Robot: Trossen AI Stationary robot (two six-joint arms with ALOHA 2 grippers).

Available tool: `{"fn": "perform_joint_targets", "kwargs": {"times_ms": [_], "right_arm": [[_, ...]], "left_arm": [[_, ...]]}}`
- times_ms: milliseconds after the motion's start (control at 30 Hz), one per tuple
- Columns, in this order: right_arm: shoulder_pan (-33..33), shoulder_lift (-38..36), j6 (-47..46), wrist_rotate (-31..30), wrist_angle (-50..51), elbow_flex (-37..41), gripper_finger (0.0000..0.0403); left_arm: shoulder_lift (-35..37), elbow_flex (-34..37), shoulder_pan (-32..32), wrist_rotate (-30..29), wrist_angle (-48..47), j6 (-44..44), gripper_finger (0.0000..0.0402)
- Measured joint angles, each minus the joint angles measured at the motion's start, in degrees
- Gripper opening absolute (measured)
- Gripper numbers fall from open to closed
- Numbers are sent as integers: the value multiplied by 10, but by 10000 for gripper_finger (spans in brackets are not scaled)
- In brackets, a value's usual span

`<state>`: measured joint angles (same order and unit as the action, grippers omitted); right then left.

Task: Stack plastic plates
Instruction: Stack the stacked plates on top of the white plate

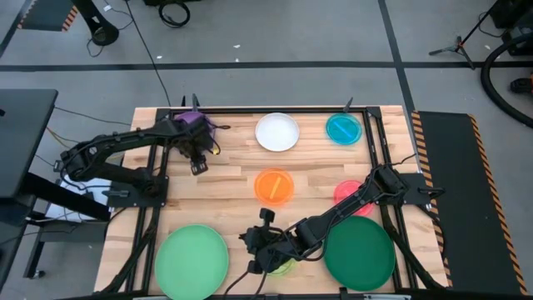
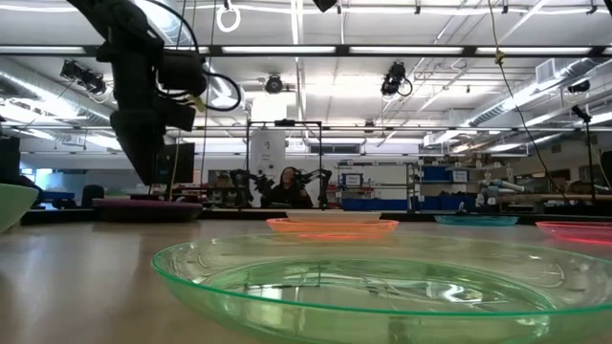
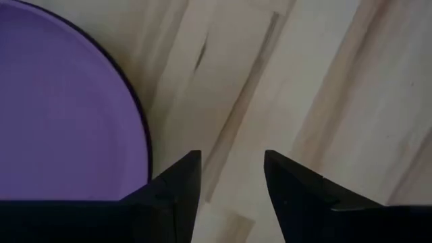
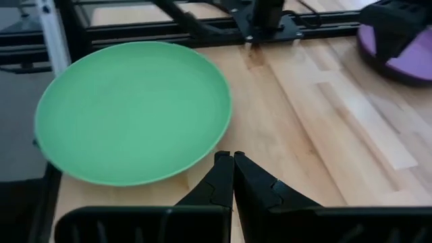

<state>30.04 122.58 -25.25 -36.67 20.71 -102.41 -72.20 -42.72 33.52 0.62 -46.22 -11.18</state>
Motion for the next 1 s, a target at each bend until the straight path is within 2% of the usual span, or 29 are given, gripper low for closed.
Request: {"fn": "perform_joint_targets", "kwargs": {"times_ms": [133,233,367,567,767,1000], "right_arm": [[2,-6,-2,-21,22,0,24],[8,-22,-16,-30,44,0,43],[21,-33,-20,-62,47,0,94],[26,-33,-25,-65,53,0,172],[24,-33,-36,-54,54,0,211],[24,-33,-31,-53,51,0,217]], "left_arm": [[0,0,20,1,15,-3,182],[0,0,35,1,40,-10,201],[-1,0,47,1,55,-10,233],[-2,0,49,-25,43,-4,270],[-2,0,48,-59,56,2,267],[-14,58,43,-63,141,11,259]]}}
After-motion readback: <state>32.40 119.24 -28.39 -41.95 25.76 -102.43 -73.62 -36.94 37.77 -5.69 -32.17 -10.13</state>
